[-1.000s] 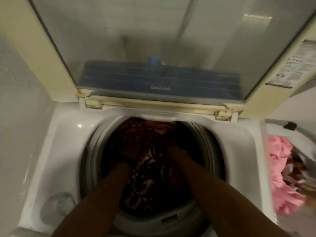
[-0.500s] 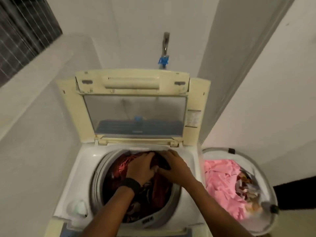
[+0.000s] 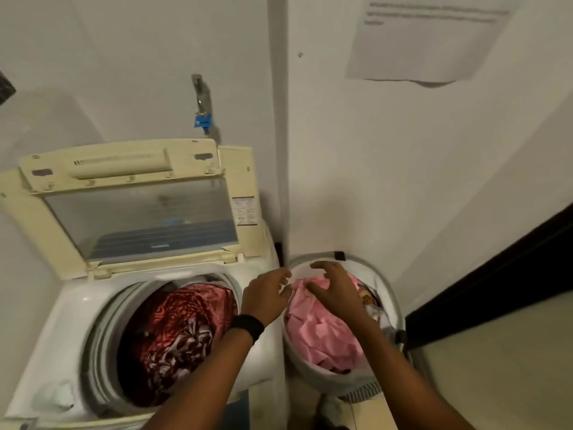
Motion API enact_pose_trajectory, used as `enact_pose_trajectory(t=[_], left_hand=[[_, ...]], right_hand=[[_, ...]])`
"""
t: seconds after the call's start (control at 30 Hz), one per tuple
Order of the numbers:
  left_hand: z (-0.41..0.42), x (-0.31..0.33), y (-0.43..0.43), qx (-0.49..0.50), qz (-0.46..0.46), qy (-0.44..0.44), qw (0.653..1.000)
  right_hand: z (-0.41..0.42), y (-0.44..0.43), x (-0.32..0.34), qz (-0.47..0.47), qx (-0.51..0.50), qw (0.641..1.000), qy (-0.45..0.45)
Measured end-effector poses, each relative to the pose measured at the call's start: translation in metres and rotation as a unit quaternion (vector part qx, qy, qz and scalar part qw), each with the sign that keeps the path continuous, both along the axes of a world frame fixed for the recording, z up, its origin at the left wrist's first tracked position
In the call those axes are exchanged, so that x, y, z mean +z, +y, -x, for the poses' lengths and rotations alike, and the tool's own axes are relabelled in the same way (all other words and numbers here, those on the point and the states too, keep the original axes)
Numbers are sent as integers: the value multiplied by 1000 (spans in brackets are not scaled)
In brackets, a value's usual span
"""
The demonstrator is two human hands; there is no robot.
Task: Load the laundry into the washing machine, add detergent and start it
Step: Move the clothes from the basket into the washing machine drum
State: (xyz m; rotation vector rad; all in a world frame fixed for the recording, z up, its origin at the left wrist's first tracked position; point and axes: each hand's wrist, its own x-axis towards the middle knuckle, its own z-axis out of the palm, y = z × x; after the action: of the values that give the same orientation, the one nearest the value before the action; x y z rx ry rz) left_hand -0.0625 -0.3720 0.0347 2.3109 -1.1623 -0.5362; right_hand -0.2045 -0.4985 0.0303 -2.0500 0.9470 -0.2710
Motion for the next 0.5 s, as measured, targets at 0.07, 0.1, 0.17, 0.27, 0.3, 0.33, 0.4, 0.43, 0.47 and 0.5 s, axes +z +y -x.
enact_pose_trajectory(t=[0.07, 0.1, 0.17, 0.27, 0.3, 0.33, 0.4, 0.43, 0.47, 0.5], left_hand=[[15, -9, -18, -3, -14, 11, 1000], [21, -15, -27, -8, -25, 9, 1000], [31, -29, -42, -20, -48, 8, 999], [42, -55, -60, -25, -78, 28, 996], [45, -65, -63, -19, -89, 37, 995], [47, -75, -65, -10, -98, 45, 994], [48, -94, -65, 10, -122, 65, 990], [48, -105, -66, 18, -135, 76, 988], [47, -117, -66, 26, -145, 87, 985], [47, -127, -65, 34, -153, 95, 983]], right_hand=[[22, -18, -17, -2, -20, 1000, 19], [31, -27, -28, -6, -25, 999, 29], [45, -42, -58, -16, -40, 998, 47], [59, -55, -107, -51, -46, 990, 125], [62, -56, -124, -70, -38, 984, 162], [65, -56, -139, -80, -24, 978, 189], [71, -50, -165, -87, 28, 967, 236], [73, -47, -175, -84, 58, 960, 261], [76, -44, -186, -80, 82, 951, 288], [79, -41, -193, -74, 96, 942, 314]])
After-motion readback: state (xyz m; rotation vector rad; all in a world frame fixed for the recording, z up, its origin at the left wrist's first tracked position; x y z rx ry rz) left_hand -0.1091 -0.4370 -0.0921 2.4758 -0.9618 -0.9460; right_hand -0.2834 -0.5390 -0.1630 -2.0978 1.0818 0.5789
